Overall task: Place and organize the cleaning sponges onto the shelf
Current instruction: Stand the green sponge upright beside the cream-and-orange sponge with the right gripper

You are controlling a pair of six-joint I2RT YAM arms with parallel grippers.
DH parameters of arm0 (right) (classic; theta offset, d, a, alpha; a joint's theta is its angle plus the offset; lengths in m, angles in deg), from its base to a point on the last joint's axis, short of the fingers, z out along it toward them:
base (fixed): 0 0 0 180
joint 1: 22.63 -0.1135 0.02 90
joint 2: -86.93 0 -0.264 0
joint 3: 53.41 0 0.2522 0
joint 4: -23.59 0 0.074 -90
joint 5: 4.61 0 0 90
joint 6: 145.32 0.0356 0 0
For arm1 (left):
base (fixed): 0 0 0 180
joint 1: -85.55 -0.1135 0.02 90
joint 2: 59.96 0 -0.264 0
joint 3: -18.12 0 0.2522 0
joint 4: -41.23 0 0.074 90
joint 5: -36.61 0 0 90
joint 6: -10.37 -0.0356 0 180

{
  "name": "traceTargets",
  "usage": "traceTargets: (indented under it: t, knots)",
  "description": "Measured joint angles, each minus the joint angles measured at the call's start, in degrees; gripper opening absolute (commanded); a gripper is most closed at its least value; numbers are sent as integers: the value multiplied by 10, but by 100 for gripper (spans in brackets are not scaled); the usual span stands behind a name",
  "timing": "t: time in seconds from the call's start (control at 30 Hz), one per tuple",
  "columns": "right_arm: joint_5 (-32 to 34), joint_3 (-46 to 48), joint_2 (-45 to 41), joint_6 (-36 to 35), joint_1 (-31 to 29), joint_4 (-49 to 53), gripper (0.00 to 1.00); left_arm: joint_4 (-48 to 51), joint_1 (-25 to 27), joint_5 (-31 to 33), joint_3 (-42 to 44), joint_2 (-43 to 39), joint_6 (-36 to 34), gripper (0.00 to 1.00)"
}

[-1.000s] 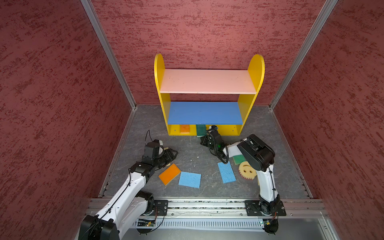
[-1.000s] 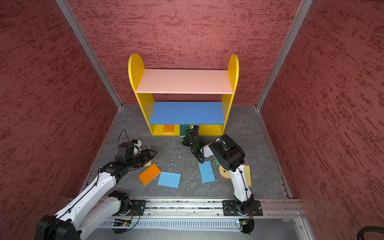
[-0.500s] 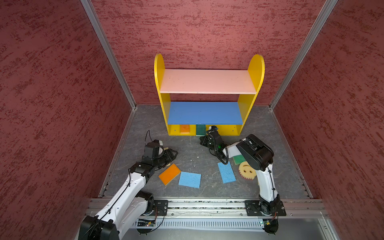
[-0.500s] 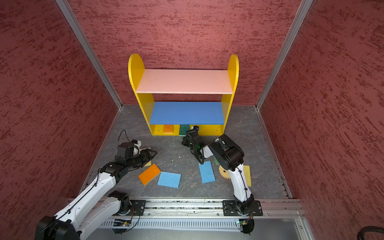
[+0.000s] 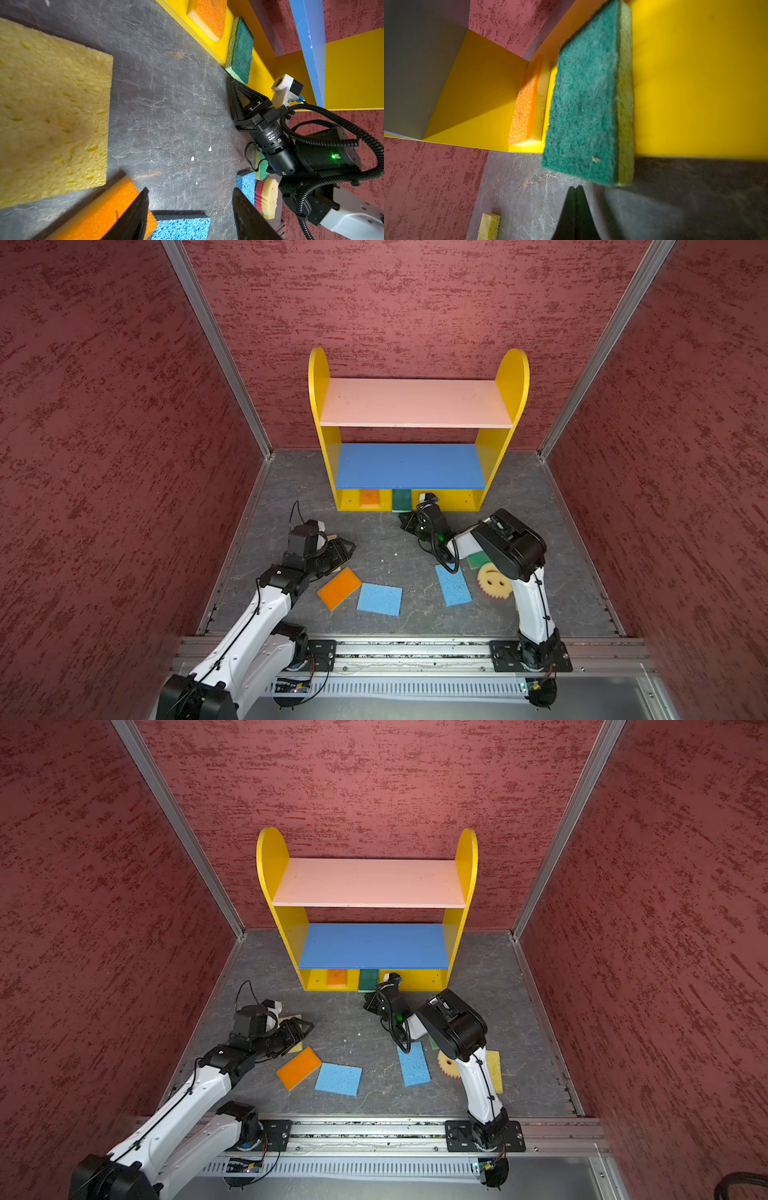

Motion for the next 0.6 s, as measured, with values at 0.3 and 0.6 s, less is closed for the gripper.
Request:
traceTargets:
  t: [0.3, 0.6]
  knots:
    - [14, -19, 16, 15, 1, -10, 2, 0, 0, 0, 1, 2, 0, 64]
    - [30, -46, 38, 38, 5, -29, 3, 0, 0, 0, 10, 2, 0, 64]
